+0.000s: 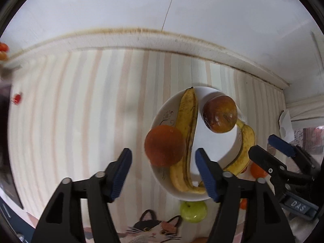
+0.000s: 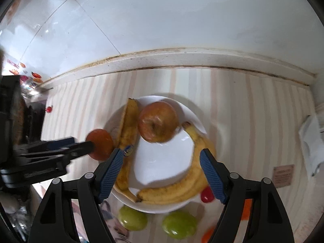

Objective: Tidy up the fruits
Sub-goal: 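Grasp a green apple with the left gripper while the right grasps an orange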

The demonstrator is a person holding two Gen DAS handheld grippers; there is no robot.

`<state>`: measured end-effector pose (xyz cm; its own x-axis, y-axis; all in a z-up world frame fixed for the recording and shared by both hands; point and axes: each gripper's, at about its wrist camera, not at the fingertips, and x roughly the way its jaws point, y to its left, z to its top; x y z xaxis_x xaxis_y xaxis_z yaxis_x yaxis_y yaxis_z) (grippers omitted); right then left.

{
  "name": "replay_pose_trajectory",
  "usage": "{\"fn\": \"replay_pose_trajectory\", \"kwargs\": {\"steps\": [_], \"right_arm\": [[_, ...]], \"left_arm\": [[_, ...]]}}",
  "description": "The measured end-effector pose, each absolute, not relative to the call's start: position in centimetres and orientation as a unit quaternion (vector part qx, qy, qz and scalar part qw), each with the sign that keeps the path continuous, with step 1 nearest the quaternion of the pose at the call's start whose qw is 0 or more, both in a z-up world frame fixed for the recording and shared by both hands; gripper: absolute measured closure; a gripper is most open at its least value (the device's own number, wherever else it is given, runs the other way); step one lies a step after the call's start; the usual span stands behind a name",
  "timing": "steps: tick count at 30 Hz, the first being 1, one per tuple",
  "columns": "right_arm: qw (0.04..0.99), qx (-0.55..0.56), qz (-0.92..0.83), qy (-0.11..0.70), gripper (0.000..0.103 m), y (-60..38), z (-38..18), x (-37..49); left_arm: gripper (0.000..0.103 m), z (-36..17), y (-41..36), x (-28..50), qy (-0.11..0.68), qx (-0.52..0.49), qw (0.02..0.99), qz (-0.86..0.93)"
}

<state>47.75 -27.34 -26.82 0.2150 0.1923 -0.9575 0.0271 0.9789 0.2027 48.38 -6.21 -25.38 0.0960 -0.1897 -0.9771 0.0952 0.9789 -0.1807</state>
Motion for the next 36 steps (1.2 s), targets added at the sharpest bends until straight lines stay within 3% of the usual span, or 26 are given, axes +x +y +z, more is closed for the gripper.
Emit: {"fn": "replay_pose_trajectory", "kwargs": {"steps": [3,5,7,16,23,28,36], "right_arm": [[0.779,0.068,0.04,0.622,0.017,-27.3,-26.0,46.0],[0.782,0.063,0.036,0.619,0.017,-27.2,-25.2,44.6],[0.784,0.063,0.033,0.616,0.01,-27.1,-24.4,43.4],[0.796,0.109,0.032,0.594,0.009,-29.6,-20.8,36.9],[0.777,0.163,-0.025,0.607,0.009,-36.2,-23.4,32.7],[0.751,0.196,-0.031,0.63,0.028,-38.5,-27.3,31.9],[0.722,0.19,-0.038,0.664,0.031,-37.4,-32.2,31.3]], "left_arm": [[0.017,-23.8,-6.5,46.5,0.646,-0.007,0.759,-0.087],[0.017,-22.5,-6.7,45.0,0.63,0.006,0.773,-0.078],[0.017,-21.4,-6.8,43.6,0.616,0.012,0.784,-0.074],[0.017,-19.2,-8.4,38.0,0.599,0.039,0.796,-0.078],[0.017,-23.0,-9.8,35.7,0.637,0.042,0.766,-0.074],[0.017,-26.5,-10.9,35.9,0.663,0.023,0.746,-0.064],[0.019,-31.8,-12.4,36.9,0.709,-0.001,0.702,-0.07]]}}
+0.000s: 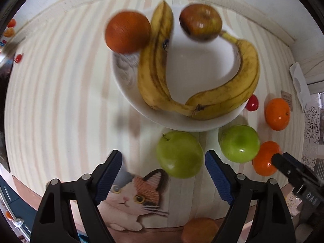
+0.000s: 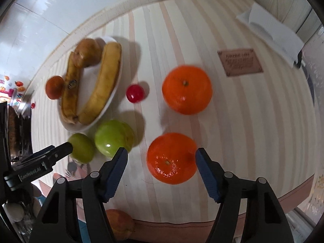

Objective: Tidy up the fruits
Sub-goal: 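Grasp a green apple with the left gripper while the right grasps an orange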

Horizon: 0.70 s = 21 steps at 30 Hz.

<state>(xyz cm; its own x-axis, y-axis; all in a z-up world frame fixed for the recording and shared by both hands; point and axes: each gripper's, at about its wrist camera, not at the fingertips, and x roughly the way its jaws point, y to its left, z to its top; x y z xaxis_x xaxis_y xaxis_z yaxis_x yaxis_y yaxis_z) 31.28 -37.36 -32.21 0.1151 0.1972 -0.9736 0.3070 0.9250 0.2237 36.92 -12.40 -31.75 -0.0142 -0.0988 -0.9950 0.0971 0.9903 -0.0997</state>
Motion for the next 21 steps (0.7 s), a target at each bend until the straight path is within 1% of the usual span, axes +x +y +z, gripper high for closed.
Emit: {"fn": "replay_pose_trajectory", "kwargs": {"steps": [1,2,4,5,6,7,9,10,13,19,21], "right_arm": [[0.724,0.186,-0.039,0.663,0.031,-37.2,-32.2,31.4],[0.724,0.181,-0.041,0.664,0.031,-37.2,-32.4,31.4],[0.72,0.177,-0.043,0.67,0.031,-37.2,-32.8,31.6],[0.717,0.174,-0.042,0.673,0.031,-37.2,-33.1,31.7],[0.712,0.172,-0.044,0.679,0.031,-37.3,-33.4,31.8],[0.707,0.174,-0.046,0.683,0.031,-37.6,-33.9,31.7],[0.703,0.179,-0.046,0.687,0.031,-37.6,-34.5,31.7],[0.702,0.183,-0.043,0.687,0.034,-37.7,-34.9,31.6],[0.71,0.177,-0.036,0.68,0.034,-37.7,-35.1,31.2],[0.704,0.174,-0.001,0.689,0.035,-37.0,-35.0,29.4],[0.706,0.159,0.003,0.69,0.035,-36.5,-35.0,28.9]], "left_arm": [[0.019,-32.1,-12.6,37.0,0.711,-0.003,0.7,-0.071],[0.022,-32.6,-12.8,37.1,0.713,-0.004,0.697,-0.071],[0.029,-33.2,-13.1,37.2,0.711,-0.01,0.699,-0.077],[0.036,-33.4,-13.4,37.2,0.708,-0.013,0.701,-0.083],[0.046,-33.4,-13.8,37.1,0.708,-0.009,0.701,-0.087],[0.048,-33.4,-14.1,37.0,0.708,-0.005,0.701,-0.092],[0.048,-33.2,-14.9,36.7,0.703,0.021,0.705,-0.094],[0.048,-33.1,-15.0,36.4,0.701,0.028,0.706,-0.096],[0.048,-33.0,-15.0,35.5,0.701,0.041,0.706,-0.095],[0.048,-33.0,-12.3,32.1,0.713,0.048,0.694,-0.093],[0.047,-32.9,-11.6,31.4,0.711,0.033,0.696,-0.097]]}}
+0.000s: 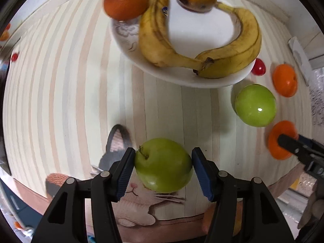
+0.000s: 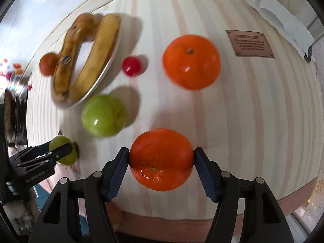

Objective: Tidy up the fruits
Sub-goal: 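Grasp a green apple with the left gripper while the right grasps an orange, then carry the green apple and the orange toward the white plate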

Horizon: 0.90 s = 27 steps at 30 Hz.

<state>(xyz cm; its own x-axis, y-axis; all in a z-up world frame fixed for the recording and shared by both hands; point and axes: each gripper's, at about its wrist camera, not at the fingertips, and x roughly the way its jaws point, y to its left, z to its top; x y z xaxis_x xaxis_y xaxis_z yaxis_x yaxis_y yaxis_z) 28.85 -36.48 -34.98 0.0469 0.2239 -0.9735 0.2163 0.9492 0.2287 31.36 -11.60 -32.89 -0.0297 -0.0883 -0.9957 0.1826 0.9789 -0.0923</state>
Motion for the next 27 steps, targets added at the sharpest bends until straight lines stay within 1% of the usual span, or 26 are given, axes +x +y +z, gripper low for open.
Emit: {"fn": "replay_pose_trajectory", "kwargs": {"steps": [7,13,18,23,27], "right_arm": [[0.706,0.154,-0.002,0.692,0.035,-35.9,-35.8,28.6],[0.708,0.159,0.003,0.688,0.035,-35.2,-34.9,28.6],[0.716,0.177,0.023,0.674,0.035,-35.1,-32.4,29.2],[0.742,0.19,0.061,0.64,0.035,-33.5,-28.0,31.6],[0.761,0.19,0.082,0.615,0.035,-31.9,-25.9,35.2]], "left_arm": [[0.048,-33.1,-10.8,32.4,0.711,0.018,0.697,-0.091],[0.048,-32.2,-11.2,32.7,0.708,0.011,0.7,-0.096],[0.048,-28.5,-10.6,34.1,0.694,-0.02,0.711,-0.11],[0.048,-24.4,-10.5,37.1,0.67,-0.057,0.729,-0.126],[0.048,-23.7,-9.4,40.1,0.654,-0.075,0.744,-0.116]]}}
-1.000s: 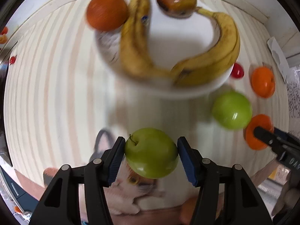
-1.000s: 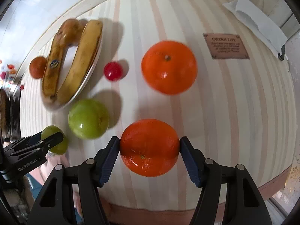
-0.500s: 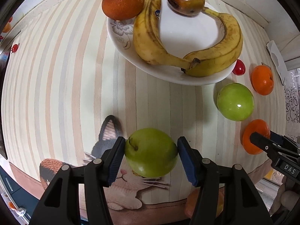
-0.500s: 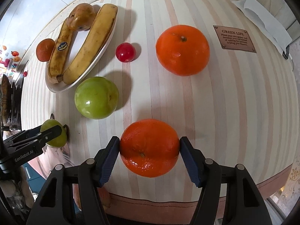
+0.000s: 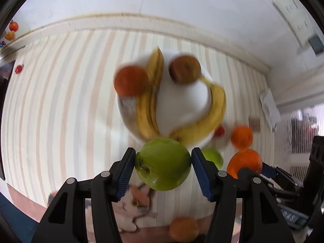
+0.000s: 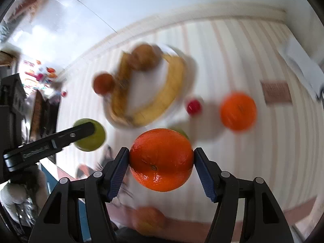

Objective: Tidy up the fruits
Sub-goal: 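Carry the green apple and the orange toward the white plate, then lower the orange onto the plate with the right gripper while the left lowers the green apple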

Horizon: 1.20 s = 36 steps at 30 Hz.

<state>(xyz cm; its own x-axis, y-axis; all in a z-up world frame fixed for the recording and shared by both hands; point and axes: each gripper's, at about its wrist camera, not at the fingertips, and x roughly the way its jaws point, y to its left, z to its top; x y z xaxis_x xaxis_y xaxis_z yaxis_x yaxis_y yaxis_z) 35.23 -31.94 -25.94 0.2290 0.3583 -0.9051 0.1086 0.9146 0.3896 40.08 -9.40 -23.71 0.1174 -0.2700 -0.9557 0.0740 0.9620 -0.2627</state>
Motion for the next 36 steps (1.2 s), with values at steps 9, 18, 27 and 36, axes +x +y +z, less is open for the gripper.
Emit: {"fn": "replay_pose_trajectory", "kwargs": {"steps": [9,18,27,36], "right_arm": [[0.773,0.153,0.084,0.609,0.035,-28.5,-27.6,43.3],[0.757,0.12,0.083,0.636,0.035,-26.5,-31.5,46.3],[0.748,0.118,0.081,0.648,0.034,-26.0,-32.9,47.2],[0.741,0.133,0.078,0.653,0.03,-26.1,-32.7,47.2]], "left_arm": [[0.048,-26.5,-4.8,45.0,0.663,-0.124,0.736,-0.057],[0.048,-28.9,-5.1,45.6,0.674,-0.13,0.726,-0.052],[0.048,-29.1,-4.9,46.0,0.681,-0.143,0.716,-0.056],[0.048,-28.5,-4.7,46.1,0.683,-0.147,0.713,-0.053]]}}
